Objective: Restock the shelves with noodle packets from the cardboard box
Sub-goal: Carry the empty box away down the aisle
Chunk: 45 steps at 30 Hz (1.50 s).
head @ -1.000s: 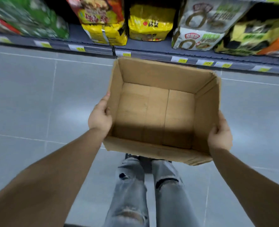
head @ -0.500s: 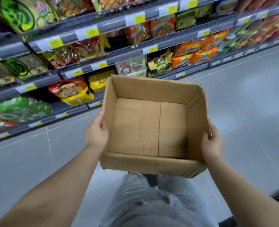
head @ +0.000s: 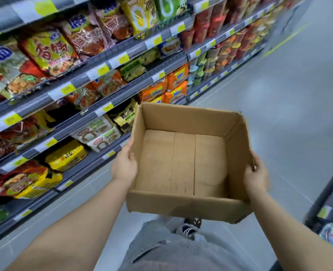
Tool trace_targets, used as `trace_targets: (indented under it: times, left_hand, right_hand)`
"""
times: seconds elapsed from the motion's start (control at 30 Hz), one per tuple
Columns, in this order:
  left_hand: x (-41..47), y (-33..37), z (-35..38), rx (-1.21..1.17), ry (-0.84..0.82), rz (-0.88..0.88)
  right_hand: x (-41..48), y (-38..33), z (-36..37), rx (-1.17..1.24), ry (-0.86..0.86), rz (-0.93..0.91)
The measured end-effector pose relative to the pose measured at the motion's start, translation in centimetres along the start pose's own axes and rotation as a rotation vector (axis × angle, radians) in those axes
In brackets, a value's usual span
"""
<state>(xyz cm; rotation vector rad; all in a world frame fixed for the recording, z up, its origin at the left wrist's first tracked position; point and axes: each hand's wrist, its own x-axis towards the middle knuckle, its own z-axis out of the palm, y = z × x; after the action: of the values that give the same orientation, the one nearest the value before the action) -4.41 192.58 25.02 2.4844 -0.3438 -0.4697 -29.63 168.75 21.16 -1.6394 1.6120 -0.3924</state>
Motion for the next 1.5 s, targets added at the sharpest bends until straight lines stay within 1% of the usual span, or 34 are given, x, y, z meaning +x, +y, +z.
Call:
trace_targets:
  times: [0.23,0.33,0.53,0.63,0.87,1.03,1.27,1.4,1.5]
  left_hand:
    - [5.2,10.0,5.3,0.013,-0.034,0.038]
    - [8.4,14.1,7.3,0.043,-0.042,0.052]
    - [17.1,22.6,11.2,0.027,-0.103,0.125]
    - [20.8,27.1,12.6,0.065,-0.127,0.153]
    - [27.4,37.6,18.2,0.098,-0.186,0.306]
    - [30.2,45.4,25.2,0.105,-0.213,0.318]
    - [31.9,57.5,34.6,0.037,-0.206,0.279]
    - [33.0,64.3,39.0,0.021,-0.237,0.282]
    - [34.4,69.0,42.0,0.022,-0.220,0.294]
  right_hand:
    - [9.1,-1.7,-4.7,-0.005,0.072,0.072]
    - [13.3,-3.4,-5.4,-0.009,0.103,0.084]
    - [22.3,-7.1,-6.1,-0.001,0.179,0.167]
    - [26.1,-8.7,-6.7,0.023,0.218,0.195]
    - [35.4,-9.6,-9.5,0.110,0.297,0.291]
    - [44.3,-8.9,-13.3,0.126,0.312,0.320]
    - [58.4,-8.5,-21.6,0.116,0.307,0.271]
    - [66.0,-8.6,-25.7,0.100,0.318,0.272]
    - [71.6,-8.8,-28.0,0.103,0.309,0.253]
